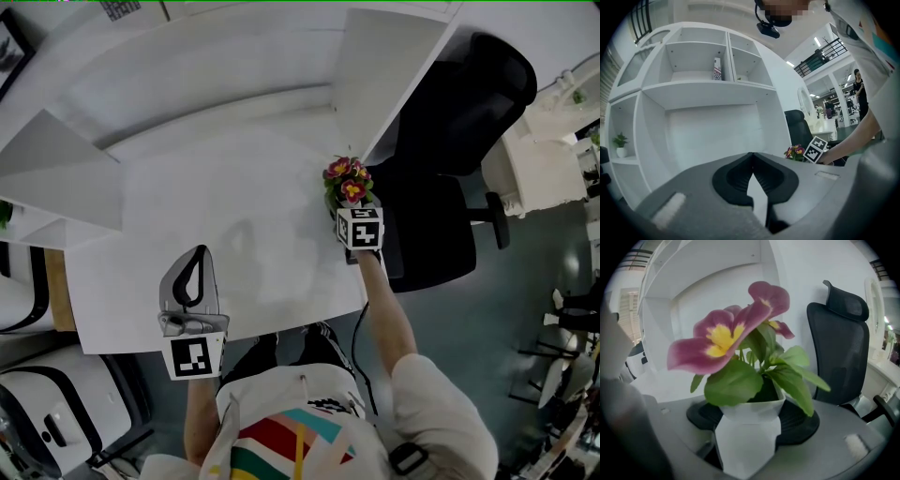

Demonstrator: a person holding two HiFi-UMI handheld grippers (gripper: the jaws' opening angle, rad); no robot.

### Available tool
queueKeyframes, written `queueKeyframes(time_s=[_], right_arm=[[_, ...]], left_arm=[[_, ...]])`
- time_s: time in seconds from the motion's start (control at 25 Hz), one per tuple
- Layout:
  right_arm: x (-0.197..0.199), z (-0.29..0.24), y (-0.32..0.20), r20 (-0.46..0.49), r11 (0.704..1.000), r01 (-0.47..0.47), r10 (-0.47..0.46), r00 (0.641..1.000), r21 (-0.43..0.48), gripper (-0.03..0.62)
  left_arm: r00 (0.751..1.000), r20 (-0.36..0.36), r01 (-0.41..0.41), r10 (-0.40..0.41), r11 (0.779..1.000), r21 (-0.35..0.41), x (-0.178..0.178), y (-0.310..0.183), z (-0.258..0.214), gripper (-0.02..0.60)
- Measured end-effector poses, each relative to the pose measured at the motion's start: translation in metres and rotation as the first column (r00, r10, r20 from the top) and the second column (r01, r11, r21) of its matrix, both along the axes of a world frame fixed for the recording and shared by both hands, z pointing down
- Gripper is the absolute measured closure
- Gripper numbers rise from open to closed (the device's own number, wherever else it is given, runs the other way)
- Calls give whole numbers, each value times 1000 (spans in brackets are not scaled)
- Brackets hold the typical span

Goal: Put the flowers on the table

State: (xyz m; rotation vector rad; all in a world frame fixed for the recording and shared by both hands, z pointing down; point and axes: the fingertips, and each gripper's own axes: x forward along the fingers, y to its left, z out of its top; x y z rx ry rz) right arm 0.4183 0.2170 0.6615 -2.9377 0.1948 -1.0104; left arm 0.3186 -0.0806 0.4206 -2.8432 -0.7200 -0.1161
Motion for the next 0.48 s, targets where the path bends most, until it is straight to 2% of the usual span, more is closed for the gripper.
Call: queueKeyframes(time_s=[0.48], right_arm=[[-2,2,0,-2,1000,3,-3,1000,-10,258]], left_arm=[[1000,0,-5,5,1000,1,-2,4,0,577]])
